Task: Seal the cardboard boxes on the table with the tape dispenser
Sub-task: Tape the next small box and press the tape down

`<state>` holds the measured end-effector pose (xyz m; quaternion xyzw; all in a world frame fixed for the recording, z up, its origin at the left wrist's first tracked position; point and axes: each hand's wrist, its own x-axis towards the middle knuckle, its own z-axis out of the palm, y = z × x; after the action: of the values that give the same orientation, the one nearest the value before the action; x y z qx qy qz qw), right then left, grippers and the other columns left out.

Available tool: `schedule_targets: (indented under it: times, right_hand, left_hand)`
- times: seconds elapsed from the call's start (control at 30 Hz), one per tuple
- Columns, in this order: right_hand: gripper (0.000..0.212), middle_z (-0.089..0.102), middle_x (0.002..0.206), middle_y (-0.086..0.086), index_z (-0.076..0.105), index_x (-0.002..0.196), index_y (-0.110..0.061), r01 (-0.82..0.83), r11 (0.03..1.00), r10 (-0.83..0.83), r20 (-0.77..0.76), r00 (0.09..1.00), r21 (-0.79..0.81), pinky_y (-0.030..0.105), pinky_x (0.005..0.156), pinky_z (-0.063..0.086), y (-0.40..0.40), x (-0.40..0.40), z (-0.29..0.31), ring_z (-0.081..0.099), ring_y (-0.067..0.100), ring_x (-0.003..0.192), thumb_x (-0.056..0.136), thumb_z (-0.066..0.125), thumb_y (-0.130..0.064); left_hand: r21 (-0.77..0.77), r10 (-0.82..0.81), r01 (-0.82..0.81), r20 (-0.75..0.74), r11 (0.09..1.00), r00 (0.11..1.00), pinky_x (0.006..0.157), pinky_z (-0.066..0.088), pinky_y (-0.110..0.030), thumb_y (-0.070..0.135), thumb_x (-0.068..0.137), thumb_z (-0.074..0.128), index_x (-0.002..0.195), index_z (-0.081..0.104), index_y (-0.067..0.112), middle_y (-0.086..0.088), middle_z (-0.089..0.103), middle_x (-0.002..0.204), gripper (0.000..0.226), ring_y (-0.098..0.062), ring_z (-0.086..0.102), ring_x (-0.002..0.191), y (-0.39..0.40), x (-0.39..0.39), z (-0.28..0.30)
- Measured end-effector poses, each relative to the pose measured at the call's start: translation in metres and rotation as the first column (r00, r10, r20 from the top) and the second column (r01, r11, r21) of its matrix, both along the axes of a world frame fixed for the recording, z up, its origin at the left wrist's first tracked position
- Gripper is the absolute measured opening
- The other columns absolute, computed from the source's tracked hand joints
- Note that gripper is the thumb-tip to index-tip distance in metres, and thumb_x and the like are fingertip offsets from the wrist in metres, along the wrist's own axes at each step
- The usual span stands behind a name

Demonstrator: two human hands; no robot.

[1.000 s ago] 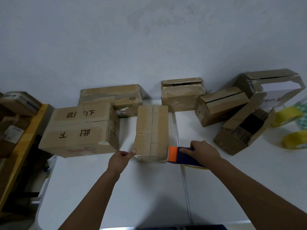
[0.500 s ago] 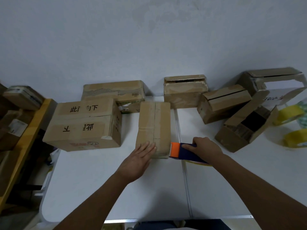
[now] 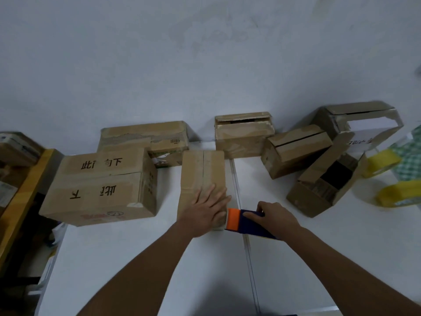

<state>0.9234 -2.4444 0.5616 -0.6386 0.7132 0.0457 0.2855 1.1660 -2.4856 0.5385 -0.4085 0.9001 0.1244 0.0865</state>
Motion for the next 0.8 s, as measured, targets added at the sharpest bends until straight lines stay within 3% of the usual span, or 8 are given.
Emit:
schedule_targets:
  times: [0.13,0.3,0.5,0.6,0.67,0.8]
  right_hand:
    - [0.054,0.062,0.090,0.000,0.055,0.097,-0.022,-0.017,1.000,0.017,0.041,0.999,0.001,0.026,0.068,0.051,-0.001,-0.009,0.000,0.060,0.013,0.075,0.085,0.045,-0.073]
    - [0.060,0.065,0.093,0.002,0.058,0.100,-0.021,-0.066,0.997,0.067,0.030,0.997,-0.027,0.034,0.073,0.056,-0.005,-0.017,0.006,0.062,0.016,0.078,0.082,0.044,-0.077]
    - [0.052,0.063,0.090,0.000,0.054,0.095,-0.024,-0.031,0.999,0.032,0.050,0.998,-0.005,0.026,0.062,0.048,0.005,-0.050,0.002,0.059,0.013,0.075,0.083,0.046,-0.074]
    - [0.055,0.064,0.091,0.002,0.057,0.097,-0.021,-0.014,1.000,0.014,0.040,0.999,0.000,0.025,0.064,0.048,0.002,-0.055,-0.001,0.059,0.014,0.076,0.083,0.047,-0.073]
    - [0.056,0.061,0.090,0.001,0.056,0.097,-0.021,0.005,0.999,-0.007,0.059,0.998,0.038,0.027,0.066,0.050,-0.001,-0.052,-0.003,0.059,0.014,0.076,0.083,0.048,-0.074]
    - [0.045,0.057,0.090,0.000,0.050,0.102,-0.021,0.012,0.989,-0.025,0.090,0.996,0.146,0.025,0.060,0.043,0.001,-0.052,-0.008,0.055,0.011,0.075,0.088,0.049,-0.064]
  left_hand:
    - [-0.082,-0.011,0.015,0.047,0.997,0.999,0.119,-0.015,-0.050,0.055,0.102,-0.002,0.153,-0.011,0.039,0.013,-0.014,0.163,0.054,-0.019,-0.022,0.149,0.001,0.005,-0.015]
    - [-0.093,-0.023,0.027,0.039,0.995,0.999,0.120,-0.009,-0.052,0.053,0.103,0.002,0.155,-0.003,0.037,0.011,-0.006,0.165,0.055,-0.020,-0.014,0.151,-0.002,0.005,-0.020]
    - [-0.110,-0.026,0.030,0.033,0.994,0.999,0.121,0.000,-0.054,0.052,0.103,0.005,0.157,0.008,0.033,0.008,0.002,0.165,0.058,-0.023,-0.004,0.153,-0.001,0.005,-0.016]
    - [-0.098,-0.029,0.032,0.033,0.995,0.999,0.120,-0.009,-0.050,0.054,0.102,0.001,0.157,0.003,0.035,0.010,-0.003,0.165,0.058,-0.020,-0.010,0.152,-0.001,0.004,-0.017]
    - [-0.105,-0.025,0.029,0.040,0.994,0.999,0.120,-0.010,-0.050,0.054,0.101,-0.001,0.156,0.001,0.036,0.011,-0.005,0.165,0.058,-0.019,-0.013,0.152,-0.001,0.004,-0.016]
    - [-0.124,-0.029,0.035,0.049,0.992,0.998,0.122,0.003,-0.054,0.051,0.103,0.006,0.157,0.012,0.032,0.007,0.006,0.165,0.057,-0.023,0.000,0.153,0.000,0.003,-0.014]
